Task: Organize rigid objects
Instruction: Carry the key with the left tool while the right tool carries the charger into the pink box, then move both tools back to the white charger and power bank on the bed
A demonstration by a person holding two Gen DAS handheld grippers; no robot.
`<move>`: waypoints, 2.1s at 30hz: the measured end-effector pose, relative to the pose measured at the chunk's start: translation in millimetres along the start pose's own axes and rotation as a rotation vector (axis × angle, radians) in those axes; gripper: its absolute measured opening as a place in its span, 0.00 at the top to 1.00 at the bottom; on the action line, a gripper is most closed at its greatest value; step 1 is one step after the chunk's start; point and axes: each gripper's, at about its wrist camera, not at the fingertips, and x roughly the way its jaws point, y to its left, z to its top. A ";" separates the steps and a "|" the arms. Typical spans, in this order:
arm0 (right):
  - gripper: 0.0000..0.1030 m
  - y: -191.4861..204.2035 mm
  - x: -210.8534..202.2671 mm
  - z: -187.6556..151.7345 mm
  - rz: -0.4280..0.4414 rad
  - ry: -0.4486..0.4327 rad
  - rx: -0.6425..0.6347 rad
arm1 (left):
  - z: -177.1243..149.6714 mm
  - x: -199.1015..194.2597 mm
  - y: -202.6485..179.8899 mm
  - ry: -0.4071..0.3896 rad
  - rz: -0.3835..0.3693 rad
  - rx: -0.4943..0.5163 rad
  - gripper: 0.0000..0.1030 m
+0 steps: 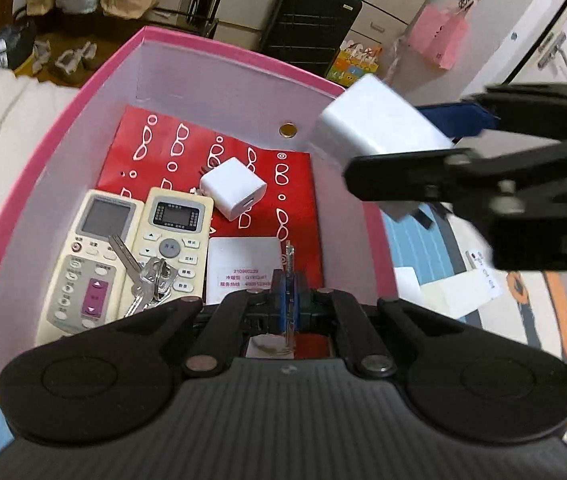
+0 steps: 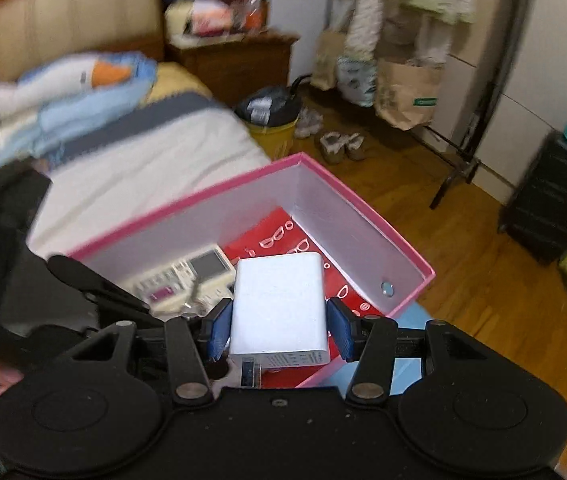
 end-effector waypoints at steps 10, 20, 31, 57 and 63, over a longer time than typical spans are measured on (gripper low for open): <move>0.46 15.9 76.6 22.2 0.003 0.310 -0.270 | -3.4 8.1 19.7 0.036 -0.024 -0.009 0.98; 0.46 20.6 116.6 26.3 0.043 0.440 -0.231 | -6.4 6.9 13.9 0.060 -0.010 0.074 0.98; 0.45 20.5 122.1 18.8 -0.010 0.412 -0.280 | -7.6 14.1 20.7 0.053 -0.011 0.038 0.86; 0.36 -74.0 -134.5 -157.5 -0.040 -0.137 0.603 | -1.1 -62.8 -92.3 0.002 0.104 0.332 0.17; 0.35 -64.3 -126.4 -192.9 -0.135 -0.109 0.513 | -9.3 -69.1 -120.3 0.005 0.069 0.381 0.17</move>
